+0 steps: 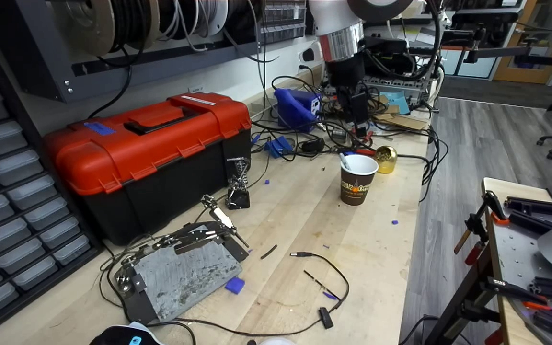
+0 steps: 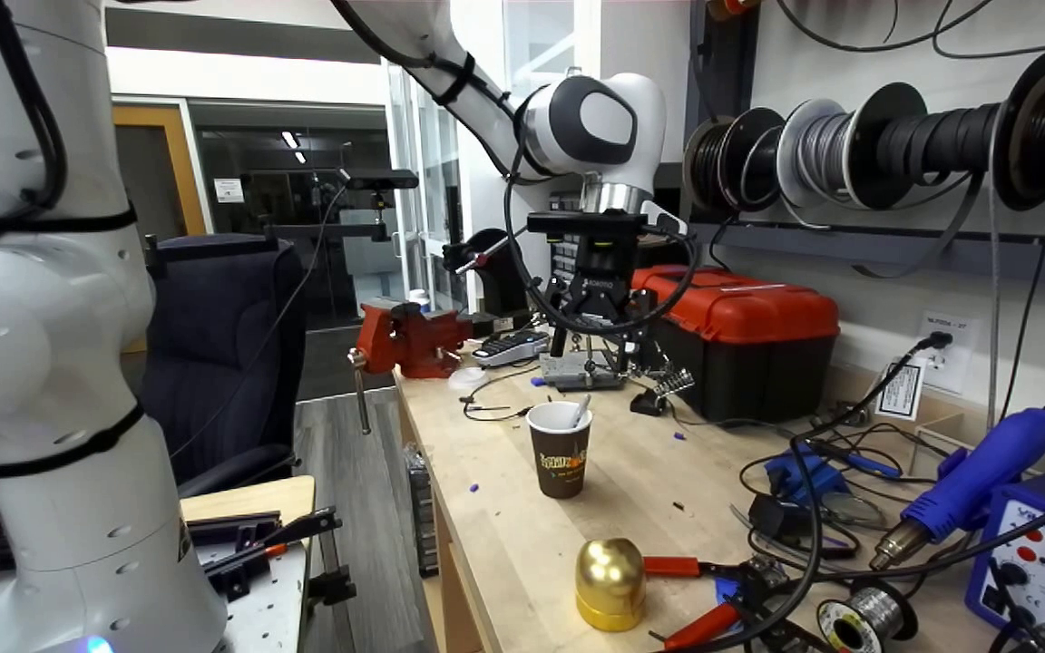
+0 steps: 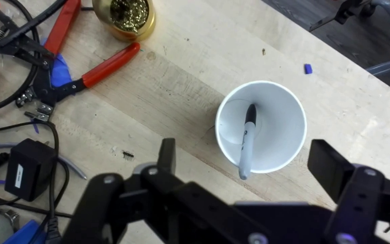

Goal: Take a marker out of the cup and put it on the table

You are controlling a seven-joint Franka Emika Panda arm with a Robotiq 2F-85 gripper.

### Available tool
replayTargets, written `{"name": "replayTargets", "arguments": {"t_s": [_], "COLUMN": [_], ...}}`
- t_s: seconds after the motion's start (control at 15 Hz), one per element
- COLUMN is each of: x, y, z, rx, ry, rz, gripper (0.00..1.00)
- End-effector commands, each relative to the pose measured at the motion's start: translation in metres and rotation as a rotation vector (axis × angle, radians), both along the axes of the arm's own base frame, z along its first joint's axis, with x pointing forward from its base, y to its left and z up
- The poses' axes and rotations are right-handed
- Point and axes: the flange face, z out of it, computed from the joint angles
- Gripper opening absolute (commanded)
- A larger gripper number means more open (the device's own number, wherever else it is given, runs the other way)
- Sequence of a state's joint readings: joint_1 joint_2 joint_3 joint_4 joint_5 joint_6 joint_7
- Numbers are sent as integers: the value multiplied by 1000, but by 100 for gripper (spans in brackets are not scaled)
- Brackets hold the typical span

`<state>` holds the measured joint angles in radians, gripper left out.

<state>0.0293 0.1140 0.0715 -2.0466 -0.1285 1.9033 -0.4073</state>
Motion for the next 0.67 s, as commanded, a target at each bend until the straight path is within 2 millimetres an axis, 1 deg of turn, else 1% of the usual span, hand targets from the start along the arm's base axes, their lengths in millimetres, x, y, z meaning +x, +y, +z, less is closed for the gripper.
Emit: {"name": "replayTargets", "arguments": {"t_s": [0.0,0.33,0.6], "x": [2,10,17], "y": [10,15,19], "z": [-7,-22,-29], "rx": [-9,-12,-16], "ry": [22,52,62], "rz": [5,8,12], "gripper": [100,100,100]}}
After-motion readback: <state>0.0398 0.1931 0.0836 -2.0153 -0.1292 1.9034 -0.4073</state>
